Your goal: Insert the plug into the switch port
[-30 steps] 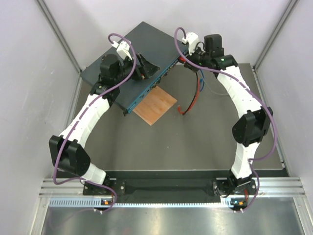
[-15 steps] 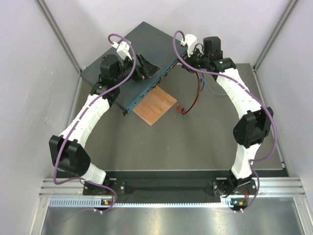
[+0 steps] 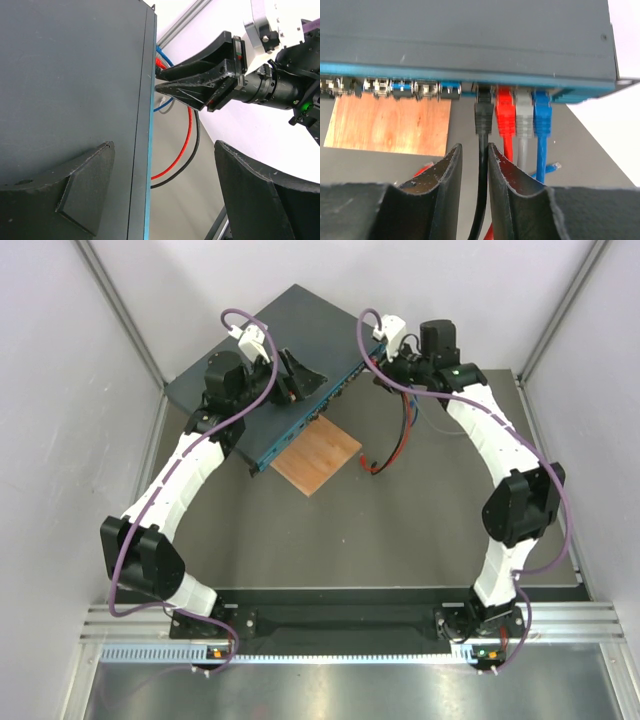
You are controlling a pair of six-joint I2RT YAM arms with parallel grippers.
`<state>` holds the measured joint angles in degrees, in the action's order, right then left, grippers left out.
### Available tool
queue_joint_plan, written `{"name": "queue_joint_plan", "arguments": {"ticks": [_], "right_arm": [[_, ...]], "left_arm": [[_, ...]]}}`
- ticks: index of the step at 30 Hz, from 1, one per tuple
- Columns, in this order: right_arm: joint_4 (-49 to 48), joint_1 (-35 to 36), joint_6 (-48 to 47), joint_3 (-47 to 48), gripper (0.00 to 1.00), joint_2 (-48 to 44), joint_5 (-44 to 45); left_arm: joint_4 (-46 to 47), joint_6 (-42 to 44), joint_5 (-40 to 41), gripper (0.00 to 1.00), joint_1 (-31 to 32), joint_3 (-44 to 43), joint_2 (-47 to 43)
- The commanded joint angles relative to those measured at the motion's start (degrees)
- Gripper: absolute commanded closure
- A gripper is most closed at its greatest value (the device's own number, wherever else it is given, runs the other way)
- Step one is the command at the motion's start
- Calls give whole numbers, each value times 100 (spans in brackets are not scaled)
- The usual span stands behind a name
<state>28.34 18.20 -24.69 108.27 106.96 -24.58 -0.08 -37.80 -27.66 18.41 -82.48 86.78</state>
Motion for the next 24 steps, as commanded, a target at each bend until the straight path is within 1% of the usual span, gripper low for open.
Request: {"name": "queue_joint_plan", "arguments": {"ticks": [1,10,13,14,15,16,24], "right_arm": [[-215,-176,-89,-139,73,-456,-117],[-109,-325,-150,-377,77,-615,-179],[-65,-308,-142,-316,86,-536,-275],[-74,-317,-116,-298,90,-509,-293],[-74,-317,-107,-263,97,-457,-319],[-74,-308,-89,-228,100,-430,-337],[-425,-194,262,273,100,-211,-486]], "left_arm": [[350,-52,-108,15,-31,-32,32],[359,-78,-126,15,-31,-93,84],[368,-87,-108,15,-31,-102,93],[368,-87,-117,15,-31,-102,102],[359,-87,-117,14,-31,-102,85],[359,-78,-108,15,-40,-102,93],[359,-96,-108,14,-31,-102,111]]}}
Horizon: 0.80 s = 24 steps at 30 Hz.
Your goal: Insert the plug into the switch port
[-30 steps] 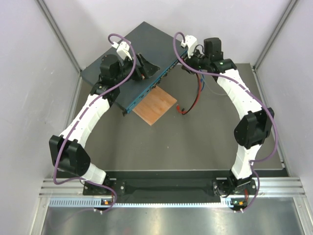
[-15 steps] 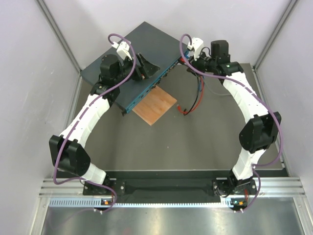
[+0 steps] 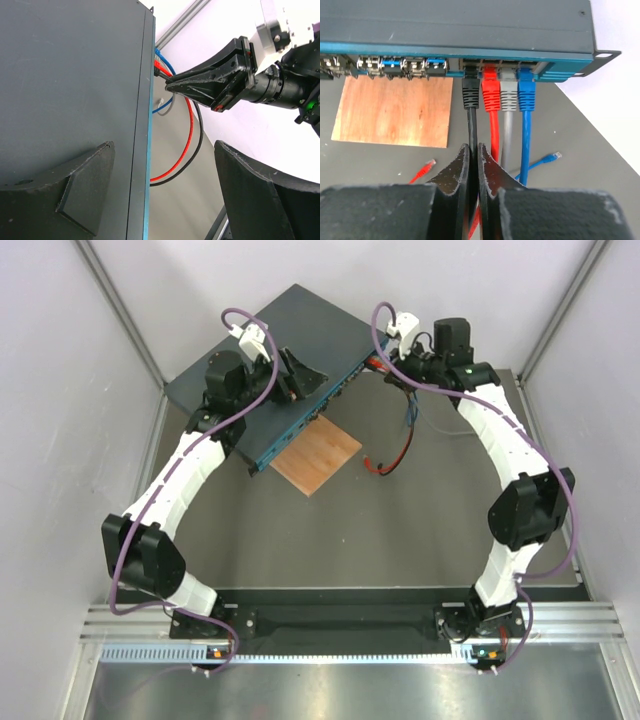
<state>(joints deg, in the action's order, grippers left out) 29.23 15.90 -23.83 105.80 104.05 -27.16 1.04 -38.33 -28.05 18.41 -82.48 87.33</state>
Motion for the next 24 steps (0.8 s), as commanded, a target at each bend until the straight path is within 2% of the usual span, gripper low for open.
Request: {"name": "queue_joint_plan", "arguments": {"ticks": [1,12,20,24], "right_arm": [[-524,45,256,695,100,98,-246],[-620,229,169,521,100,405,-255],[-638,247,371,1320,100,555,-316],[-726,282,459,1347,100,494,-422]], "left_arm": [[248,-43,-86,15,-31,-102,56],[230,-26,-95,14,-40,-93,100],[221,-26,-86,15,-31,-111,100],[204,0,-86,14,-31,-102,100]]}}
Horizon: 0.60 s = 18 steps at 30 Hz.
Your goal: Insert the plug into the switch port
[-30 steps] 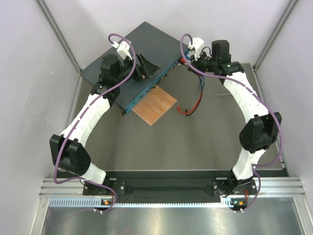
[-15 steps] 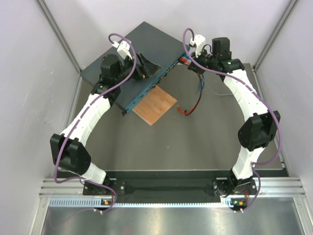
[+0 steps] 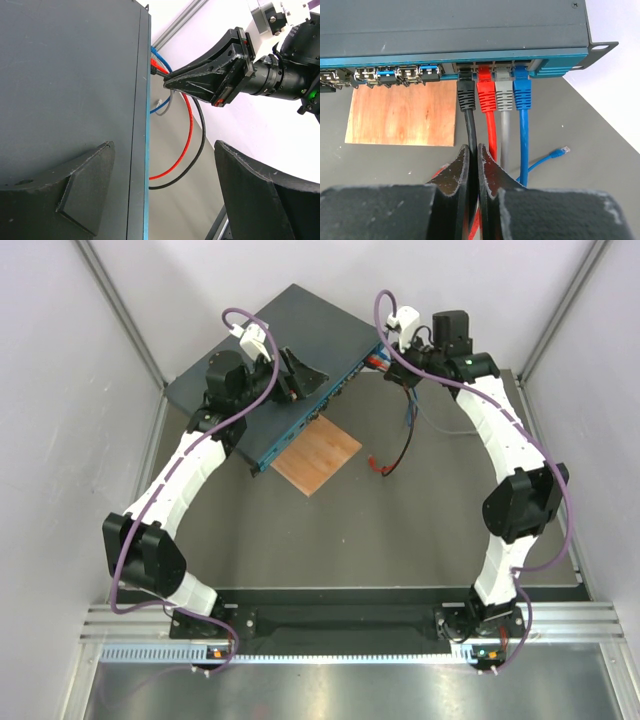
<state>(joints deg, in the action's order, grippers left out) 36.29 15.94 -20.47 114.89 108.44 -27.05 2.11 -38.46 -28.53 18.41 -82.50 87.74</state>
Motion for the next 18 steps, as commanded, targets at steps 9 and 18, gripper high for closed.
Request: {"name": "queue_joint_plan", "arguments": {"ticks": [9,18], "right_arm": [[-1432,374,-89,-45,100,134,-354],[-1212,348,-396,-414,80,-323,85]], "left_arm": [[18,75,-12,14,-40,-135,85],[-158,294,-21,14,-48,-170,-29]]}}
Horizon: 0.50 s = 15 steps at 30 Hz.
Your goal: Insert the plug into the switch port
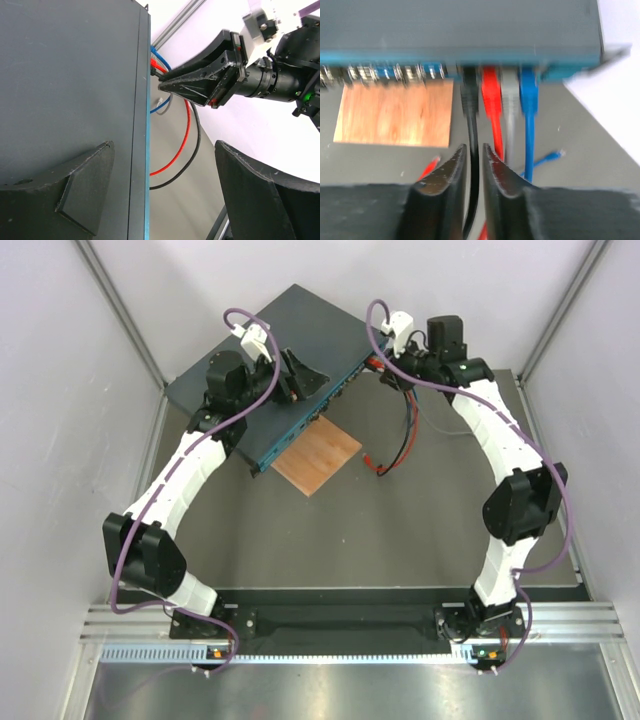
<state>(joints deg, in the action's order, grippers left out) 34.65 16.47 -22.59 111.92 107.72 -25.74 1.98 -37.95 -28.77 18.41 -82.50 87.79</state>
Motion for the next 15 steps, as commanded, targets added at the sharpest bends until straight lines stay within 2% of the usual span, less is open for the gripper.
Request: {"name": "queue_joint_plan", "arguments": {"ticks": [1,8,10,11,13,15], "right_arm": [[-1005,261,-202,-161,77,-304,-28],[-855,-108,-114,-548,39,-874,-19],[-846,-170,-97,-662,34,-1051,-28],[-846,-223,-79,-689,26,-1199,-80],[-794,-276,-18,-706,21,-1341,-124],[-732,-346,96,-689,15,-1525,-212]], "left_arm": [[-171,314,21,13,-57,-196,-69],[-637,569,-85,11,-408,-267,-201],[-716,745,-111,11,-505,-328,-253],[-899,833,-85,10,-540,-380,-253],[-1190,1087,-111,6,-645,-660,-192],[-1793,1411,-93,3,-725,-907,-122]]}}
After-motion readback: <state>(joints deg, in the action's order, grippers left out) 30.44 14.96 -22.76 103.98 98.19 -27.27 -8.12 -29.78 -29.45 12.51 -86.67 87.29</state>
